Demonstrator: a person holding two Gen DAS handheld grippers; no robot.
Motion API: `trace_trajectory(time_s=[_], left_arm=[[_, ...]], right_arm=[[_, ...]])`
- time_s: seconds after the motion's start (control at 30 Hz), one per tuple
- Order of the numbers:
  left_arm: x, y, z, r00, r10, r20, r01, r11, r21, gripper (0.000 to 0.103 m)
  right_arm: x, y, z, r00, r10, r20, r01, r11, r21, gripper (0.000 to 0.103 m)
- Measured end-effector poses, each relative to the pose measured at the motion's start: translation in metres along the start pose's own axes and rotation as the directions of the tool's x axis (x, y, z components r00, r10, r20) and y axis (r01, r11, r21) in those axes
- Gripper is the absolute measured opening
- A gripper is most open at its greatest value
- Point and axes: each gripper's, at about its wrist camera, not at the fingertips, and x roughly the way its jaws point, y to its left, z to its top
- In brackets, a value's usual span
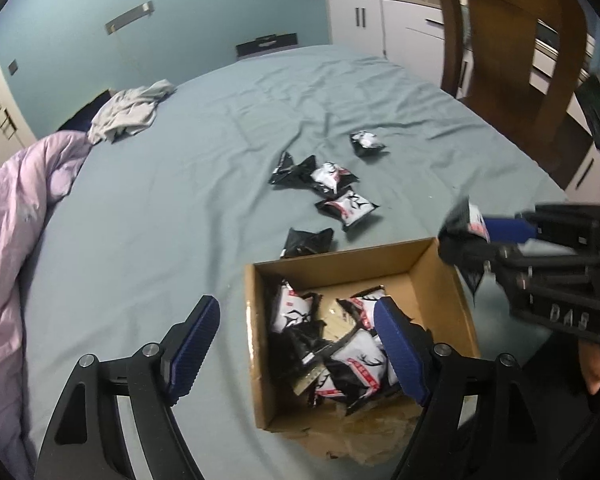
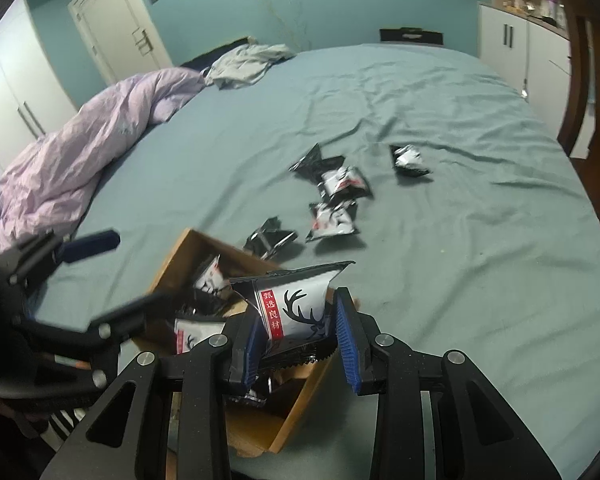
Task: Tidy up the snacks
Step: 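Lower both held packets into the box and open both grippers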
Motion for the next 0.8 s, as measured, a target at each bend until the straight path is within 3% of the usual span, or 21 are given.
trace_trajectory(time_s=[0.23,0.47,0.6,0.67,0.8], left_arm=[[0.003,0.010,0.000,1.000,0.008,-0.022,-0.009,0.999,-0.044,0.080],[0.005,0.018,0.000,0.999,-0.009,-0.037,0.006,0.997,-0.082,0.080],[0.005,0.018,0.000,0.999,-0.004,-0.043,0.000,0.997,-0.080,0.080],[0.005,0.017,0.000,0.999,-0.003,-0.041,0.000,0.997,-0.078,0.080],[0.007,0.015,0.000,0.999,-0.006,-0.049,0.002,0.997,-0.071,0.080]], right_arm=[[0.027,0.014,0.004,0.991,0.017,-0.136,-0.026,0.998,-0.062,0.032],[0.036,0.022,0.005,0.984,0.000,-0.179,-0.014,0.997,-0.077,0.034],[0.033,0.022,0.002,0.987,-0.044,-0.154,0.035,0.997,-0.062,0.049],[0.027,0.022,0.002,0.992,-0.028,-0.125,0.022,0.998,-0.051,0.053],[0.002,0.009,0.003,1.000,-0.025,-0.003,0.025,1.000,0.010,0.060]])
